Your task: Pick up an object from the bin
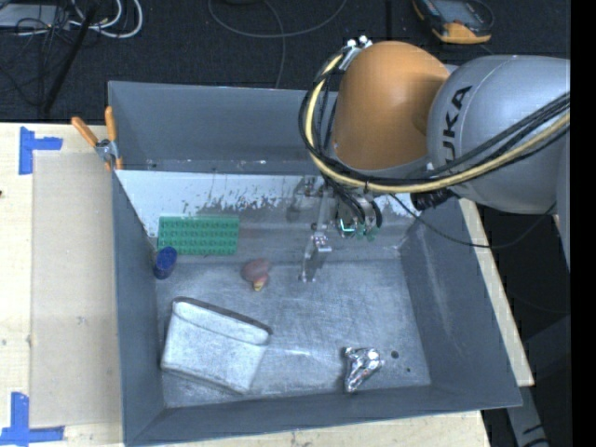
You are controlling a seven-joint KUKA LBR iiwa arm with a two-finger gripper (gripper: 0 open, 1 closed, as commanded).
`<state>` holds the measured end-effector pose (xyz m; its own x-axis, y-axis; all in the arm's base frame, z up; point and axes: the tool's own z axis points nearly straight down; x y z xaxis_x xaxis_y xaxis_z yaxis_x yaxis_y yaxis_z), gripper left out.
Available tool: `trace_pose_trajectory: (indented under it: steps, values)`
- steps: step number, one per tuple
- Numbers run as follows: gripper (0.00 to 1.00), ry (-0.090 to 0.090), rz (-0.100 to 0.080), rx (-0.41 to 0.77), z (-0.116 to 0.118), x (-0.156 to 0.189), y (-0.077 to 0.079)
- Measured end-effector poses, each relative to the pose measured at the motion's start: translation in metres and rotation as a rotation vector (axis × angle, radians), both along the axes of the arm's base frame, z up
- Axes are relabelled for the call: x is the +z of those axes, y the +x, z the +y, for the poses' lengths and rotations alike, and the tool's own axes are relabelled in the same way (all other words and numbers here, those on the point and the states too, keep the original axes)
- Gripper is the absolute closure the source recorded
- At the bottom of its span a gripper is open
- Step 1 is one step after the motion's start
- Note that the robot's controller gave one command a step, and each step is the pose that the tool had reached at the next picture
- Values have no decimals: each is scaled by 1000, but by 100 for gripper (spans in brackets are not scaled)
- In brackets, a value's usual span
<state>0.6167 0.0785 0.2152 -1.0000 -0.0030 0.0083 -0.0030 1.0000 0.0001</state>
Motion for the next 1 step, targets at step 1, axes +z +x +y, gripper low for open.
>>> trace_pose_trajectory:
  steps: [1]
  values:
    - [0, 0, -1, 127, 13, -100, -9]
